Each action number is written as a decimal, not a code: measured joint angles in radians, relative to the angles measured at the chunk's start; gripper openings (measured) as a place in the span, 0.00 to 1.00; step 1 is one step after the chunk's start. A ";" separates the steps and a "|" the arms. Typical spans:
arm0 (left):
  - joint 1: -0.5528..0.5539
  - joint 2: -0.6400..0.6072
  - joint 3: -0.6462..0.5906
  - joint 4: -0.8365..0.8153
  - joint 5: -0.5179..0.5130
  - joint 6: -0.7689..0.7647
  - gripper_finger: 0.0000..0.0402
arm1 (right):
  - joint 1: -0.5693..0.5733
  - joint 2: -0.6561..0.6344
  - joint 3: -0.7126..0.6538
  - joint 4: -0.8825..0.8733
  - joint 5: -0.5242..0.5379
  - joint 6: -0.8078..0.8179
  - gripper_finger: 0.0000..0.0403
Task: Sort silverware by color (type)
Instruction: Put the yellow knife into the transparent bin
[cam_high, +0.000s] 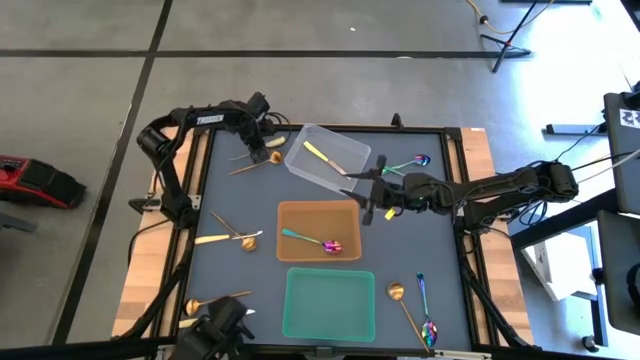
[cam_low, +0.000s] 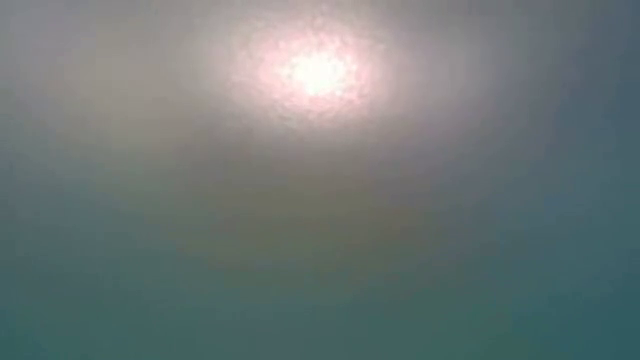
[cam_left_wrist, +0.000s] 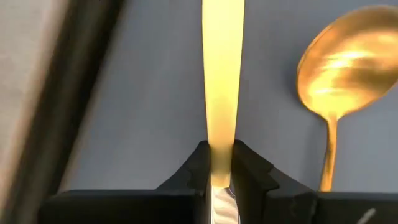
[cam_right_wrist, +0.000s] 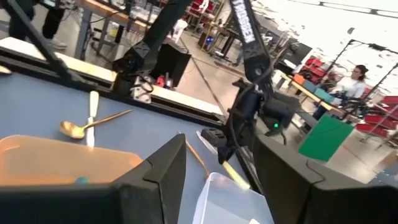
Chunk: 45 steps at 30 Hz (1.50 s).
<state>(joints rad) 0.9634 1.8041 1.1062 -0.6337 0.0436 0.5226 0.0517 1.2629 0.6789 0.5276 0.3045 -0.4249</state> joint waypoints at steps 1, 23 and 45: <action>-0.001 -0.023 0.002 0.001 -0.014 -0.007 0.11 | 0.000 0.000 0.001 0.001 0.006 -0.005 0.45; -0.180 -0.495 0.006 0.134 0.144 -0.048 0.11 | 0.000 0.000 0.001 0.004 0.036 -0.028 0.45; -0.393 -0.361 0.007 0.582 0.359 0.117 0.11 | -0.161 0.000 0.001 -0.269 0.036 -0.032 0.45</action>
<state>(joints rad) 0.5701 1.4428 1.1130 -0.0517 0.4028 0.6397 -0.1094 1.2629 0.6803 0.2591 0.3402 -0.4568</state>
